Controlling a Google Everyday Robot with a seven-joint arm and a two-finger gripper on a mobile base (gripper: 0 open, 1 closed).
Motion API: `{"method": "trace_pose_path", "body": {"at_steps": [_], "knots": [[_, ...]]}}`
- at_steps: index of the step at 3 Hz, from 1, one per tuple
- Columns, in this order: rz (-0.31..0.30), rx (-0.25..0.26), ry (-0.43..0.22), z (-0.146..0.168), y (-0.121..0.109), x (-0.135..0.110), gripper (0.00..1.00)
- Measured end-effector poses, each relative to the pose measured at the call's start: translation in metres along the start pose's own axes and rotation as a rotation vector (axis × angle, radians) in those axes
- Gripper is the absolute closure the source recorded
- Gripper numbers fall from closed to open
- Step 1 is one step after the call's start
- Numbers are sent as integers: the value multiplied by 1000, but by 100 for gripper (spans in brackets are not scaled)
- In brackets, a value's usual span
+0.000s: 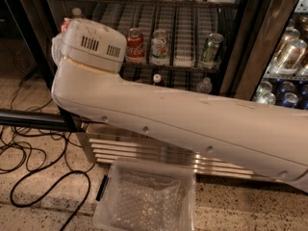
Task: Pick coke can from top shelf of fridge
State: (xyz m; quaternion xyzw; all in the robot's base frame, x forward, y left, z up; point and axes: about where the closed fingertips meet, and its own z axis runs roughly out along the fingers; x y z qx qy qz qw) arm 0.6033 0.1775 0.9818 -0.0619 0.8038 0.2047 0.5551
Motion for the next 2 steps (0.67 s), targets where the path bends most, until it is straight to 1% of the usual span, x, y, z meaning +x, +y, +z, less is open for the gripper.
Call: {"method": "trace_pose_path", "body": {"at_steps": [1, 2], "knots": [[41, 4, 90, -26, 4, 39, 100], [56, 54, 180, -64, -10, 67, 100]]}}
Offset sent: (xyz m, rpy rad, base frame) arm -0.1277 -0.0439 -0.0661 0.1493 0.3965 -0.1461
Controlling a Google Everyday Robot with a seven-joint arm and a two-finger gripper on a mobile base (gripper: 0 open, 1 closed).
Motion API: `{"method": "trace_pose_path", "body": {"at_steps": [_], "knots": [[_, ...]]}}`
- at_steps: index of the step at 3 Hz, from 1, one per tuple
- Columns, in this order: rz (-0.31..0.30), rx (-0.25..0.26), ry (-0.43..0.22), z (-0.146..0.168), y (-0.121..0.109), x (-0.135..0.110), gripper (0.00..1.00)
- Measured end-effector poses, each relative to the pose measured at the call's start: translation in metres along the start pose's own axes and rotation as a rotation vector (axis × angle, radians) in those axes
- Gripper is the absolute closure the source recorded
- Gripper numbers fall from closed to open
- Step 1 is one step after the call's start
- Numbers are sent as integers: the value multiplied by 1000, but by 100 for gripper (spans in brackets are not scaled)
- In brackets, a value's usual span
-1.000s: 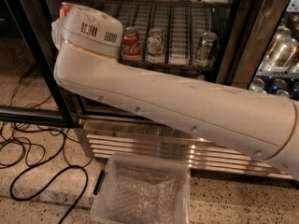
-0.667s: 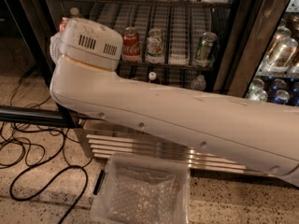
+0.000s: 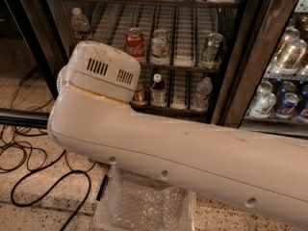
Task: Pick coke can from top shelf of fridge
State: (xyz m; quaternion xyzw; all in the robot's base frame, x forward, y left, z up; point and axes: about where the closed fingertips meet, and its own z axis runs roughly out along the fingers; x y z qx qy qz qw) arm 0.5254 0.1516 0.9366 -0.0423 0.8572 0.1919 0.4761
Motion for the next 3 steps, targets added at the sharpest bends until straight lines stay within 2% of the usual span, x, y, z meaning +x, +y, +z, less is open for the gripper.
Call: {"method": "trace_pose_path", "body": {"at_steps": [1, 2, 3], "knots": [[-1, 0, 0, 0, 0, 0, 100], [26, 3, -11, -4, -8, 2, 100], [-13, -58, -11, -25, 15, 34, 100]]}}
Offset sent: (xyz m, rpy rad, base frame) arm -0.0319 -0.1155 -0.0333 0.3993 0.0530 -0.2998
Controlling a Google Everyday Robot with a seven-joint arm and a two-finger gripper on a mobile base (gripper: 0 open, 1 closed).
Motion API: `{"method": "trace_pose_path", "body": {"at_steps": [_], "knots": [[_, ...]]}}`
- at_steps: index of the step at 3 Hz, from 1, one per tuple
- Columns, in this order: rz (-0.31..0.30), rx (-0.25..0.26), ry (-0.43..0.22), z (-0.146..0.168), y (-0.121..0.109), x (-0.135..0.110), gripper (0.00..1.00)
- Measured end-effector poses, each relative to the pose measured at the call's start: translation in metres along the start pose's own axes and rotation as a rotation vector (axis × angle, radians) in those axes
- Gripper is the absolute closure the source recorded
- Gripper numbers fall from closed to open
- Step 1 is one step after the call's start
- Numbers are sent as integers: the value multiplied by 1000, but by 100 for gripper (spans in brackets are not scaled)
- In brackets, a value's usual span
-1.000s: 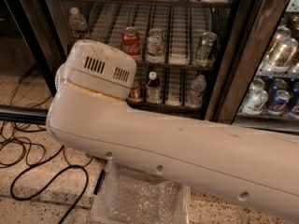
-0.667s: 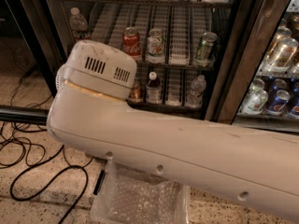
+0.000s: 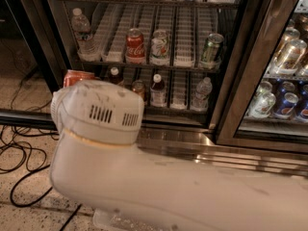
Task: Pick coke can from top shelf of fridge
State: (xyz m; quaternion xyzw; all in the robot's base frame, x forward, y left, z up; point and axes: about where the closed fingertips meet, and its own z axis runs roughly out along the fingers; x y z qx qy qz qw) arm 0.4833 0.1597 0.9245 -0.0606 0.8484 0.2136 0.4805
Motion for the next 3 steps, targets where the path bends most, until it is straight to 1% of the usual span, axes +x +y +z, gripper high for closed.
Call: {"method": "trace_pose_path", "body": {"at_steps": [1, 2, 3], "knots": [[-14, -20, 13, -20, 2, 36, 100], [-47, 29, -5, -29, -18, 31, 100], [-90, 26, -5, -30, -15, 32, 100]]}}
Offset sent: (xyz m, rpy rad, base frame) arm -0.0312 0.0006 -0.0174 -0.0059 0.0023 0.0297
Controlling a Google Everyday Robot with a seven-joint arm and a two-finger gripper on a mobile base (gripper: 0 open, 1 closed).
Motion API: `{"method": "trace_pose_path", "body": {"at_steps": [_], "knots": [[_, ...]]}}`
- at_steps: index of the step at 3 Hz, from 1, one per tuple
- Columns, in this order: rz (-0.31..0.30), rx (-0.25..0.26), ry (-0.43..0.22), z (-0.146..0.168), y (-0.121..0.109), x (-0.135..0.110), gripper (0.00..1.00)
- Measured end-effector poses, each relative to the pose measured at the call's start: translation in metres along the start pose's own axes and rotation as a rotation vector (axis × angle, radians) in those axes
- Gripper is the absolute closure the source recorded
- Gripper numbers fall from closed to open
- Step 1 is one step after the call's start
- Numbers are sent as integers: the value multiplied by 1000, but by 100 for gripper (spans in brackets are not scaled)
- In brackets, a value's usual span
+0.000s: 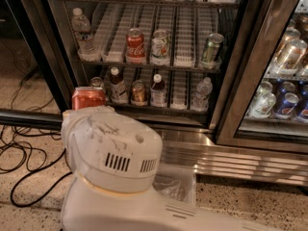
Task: Pick coke can from top shelf of fridge
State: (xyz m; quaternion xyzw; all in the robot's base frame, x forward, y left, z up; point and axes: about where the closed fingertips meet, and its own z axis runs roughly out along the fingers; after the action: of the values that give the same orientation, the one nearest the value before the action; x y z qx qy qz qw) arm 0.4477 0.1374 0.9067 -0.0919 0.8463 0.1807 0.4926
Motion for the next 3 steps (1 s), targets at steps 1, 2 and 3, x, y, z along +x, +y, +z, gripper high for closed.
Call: {"method": "trace_pose_path", "body": {"at_steps": [1, 2, 3], "knots": [[18, -3, -11, 3, -15, 0, 100], [106, 0, -20, 13, -66, 16, 100], [206, -18, -20, 44, -136, 50, 100]]}}
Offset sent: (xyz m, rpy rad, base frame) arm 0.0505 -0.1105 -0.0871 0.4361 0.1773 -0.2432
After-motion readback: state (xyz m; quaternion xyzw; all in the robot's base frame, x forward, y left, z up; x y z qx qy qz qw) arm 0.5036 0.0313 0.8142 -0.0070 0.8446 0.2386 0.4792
